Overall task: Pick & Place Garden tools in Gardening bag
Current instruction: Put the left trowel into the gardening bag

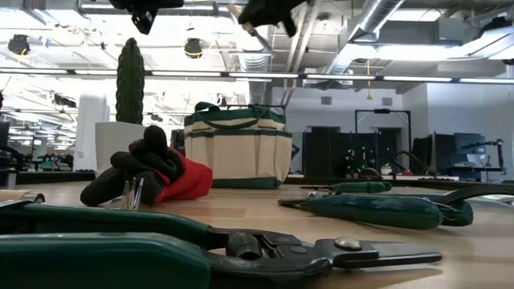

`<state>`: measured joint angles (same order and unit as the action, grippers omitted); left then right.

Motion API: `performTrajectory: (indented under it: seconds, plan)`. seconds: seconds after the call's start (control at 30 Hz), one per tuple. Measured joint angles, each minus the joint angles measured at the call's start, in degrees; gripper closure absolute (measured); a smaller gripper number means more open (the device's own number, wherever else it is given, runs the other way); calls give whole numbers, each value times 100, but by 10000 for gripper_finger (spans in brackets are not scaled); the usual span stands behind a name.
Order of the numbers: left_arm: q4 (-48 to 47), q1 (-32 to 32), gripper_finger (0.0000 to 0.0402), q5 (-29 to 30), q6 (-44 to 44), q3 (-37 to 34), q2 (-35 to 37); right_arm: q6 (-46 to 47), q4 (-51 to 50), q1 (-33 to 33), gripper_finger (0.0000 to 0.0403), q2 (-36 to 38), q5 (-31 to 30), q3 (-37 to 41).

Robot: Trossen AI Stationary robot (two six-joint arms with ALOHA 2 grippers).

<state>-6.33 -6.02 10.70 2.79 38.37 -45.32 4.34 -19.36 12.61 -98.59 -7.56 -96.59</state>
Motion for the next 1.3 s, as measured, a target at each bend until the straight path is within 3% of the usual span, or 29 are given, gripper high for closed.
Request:
performTrajectory:
  seconds: [0.13,0.7,0.97,1.3]
  plan:
    - [-260,0,398,17,0,0,-4,-186,-8,120,345,-465,427,-340]
    - [-287,0,398,300,44,0,-4,-1123,-323,779,345,-1333,1993,-366]
    - [-286,0,398,376,44,0,-4,-1821,-477,842,345,-1407,2131,-309]
    - [-286,0,398,692,46,0,-4,-1869,-733,979,345,-1546,2280,-288]
